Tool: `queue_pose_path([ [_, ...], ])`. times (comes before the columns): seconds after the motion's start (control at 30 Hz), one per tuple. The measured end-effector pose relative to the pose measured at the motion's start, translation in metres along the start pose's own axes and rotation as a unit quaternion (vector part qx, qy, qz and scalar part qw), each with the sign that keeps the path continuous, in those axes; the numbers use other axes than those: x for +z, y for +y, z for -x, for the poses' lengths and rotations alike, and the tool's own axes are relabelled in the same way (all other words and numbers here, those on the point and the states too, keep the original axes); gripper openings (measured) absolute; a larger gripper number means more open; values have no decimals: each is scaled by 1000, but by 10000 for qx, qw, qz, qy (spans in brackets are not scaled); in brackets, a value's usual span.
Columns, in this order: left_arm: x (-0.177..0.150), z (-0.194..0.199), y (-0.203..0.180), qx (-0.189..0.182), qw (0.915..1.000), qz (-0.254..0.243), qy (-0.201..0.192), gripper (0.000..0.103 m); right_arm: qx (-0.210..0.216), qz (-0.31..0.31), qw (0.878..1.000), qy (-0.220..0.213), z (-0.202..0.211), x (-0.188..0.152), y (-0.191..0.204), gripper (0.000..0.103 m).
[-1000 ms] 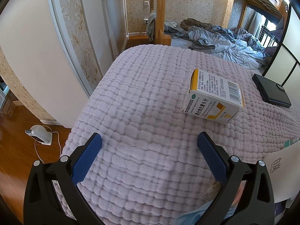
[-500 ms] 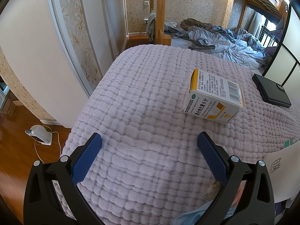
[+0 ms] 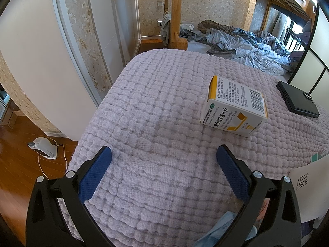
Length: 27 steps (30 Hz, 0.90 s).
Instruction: Collect trash
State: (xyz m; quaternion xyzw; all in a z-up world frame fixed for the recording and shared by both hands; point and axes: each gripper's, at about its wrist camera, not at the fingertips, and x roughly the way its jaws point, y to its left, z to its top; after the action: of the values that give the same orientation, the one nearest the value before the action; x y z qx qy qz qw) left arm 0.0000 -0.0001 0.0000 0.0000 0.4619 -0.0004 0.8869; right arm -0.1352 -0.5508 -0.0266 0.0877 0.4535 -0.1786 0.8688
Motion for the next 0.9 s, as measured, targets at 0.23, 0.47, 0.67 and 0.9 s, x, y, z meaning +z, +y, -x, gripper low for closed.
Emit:
queue_pose_path([
  [0.23, 1, 1, 2, -42, 10000, 44, -13, 102, 116, -63, 9999, -43, 3, 3, -1, 99],
  [0.47, -5, 62, 13, -195, 9966, 210, -767, 102, 200, 76, 9949, -991, 91, -5, 4, 99],
  [0.67, -50, 124, -25, -1101, 9864, -846, -884, 102, 776, 421, 9913, -975, 157, -54, 36, 99],
  [0.9, -121, 141, -84, -1761, 9581, -2205, -494, 102, 1395, 902, 9854, -358, 172, -125, 103, 99],
])
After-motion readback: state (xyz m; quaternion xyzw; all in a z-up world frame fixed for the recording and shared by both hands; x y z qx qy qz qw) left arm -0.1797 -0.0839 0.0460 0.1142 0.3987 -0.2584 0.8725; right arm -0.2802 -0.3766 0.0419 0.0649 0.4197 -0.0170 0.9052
